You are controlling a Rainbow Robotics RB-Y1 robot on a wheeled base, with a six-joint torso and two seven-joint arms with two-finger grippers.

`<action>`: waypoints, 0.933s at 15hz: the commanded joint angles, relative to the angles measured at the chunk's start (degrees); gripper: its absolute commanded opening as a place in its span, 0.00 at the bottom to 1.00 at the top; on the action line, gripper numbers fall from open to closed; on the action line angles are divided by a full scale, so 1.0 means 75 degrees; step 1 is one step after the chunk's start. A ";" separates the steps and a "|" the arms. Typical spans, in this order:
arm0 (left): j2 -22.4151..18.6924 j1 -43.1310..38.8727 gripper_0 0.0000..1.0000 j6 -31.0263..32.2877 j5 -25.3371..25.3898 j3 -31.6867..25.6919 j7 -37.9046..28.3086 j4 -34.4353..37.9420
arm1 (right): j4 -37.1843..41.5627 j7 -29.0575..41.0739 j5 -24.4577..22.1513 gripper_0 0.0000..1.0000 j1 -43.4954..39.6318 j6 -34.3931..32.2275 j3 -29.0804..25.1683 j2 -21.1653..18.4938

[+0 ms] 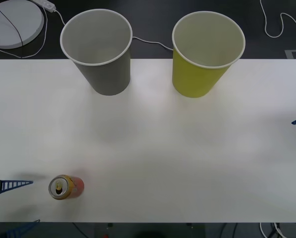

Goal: Put the can into the green bin and the plastic bottle into the gray bin

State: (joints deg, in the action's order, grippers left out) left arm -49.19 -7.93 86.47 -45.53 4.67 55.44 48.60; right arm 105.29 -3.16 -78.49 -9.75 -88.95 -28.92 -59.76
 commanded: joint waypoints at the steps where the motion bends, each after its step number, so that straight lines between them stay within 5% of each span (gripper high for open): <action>1: 0.0336 0.0061 1.00 -0.0256 0.0012 -0.0001 0.0014 0.0001 | 0.0000 0.0000 0.0000 1.00 0.0000 0.0000 0.0000 0.0000; 14: 0.1344 0.0389 1.00 -0.0549 0.0059 -0.0001 0.0307 0.0001 | 0.0000 0.0000 0.0000 1.00 0.0000 0.0000 0.0000 0.0000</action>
State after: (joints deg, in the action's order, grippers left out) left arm -39.80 -5.37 82.47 -45.08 4.66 57.65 48.59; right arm 105.29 -3.16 -78.49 -9.75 -88.95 -28.92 -59.77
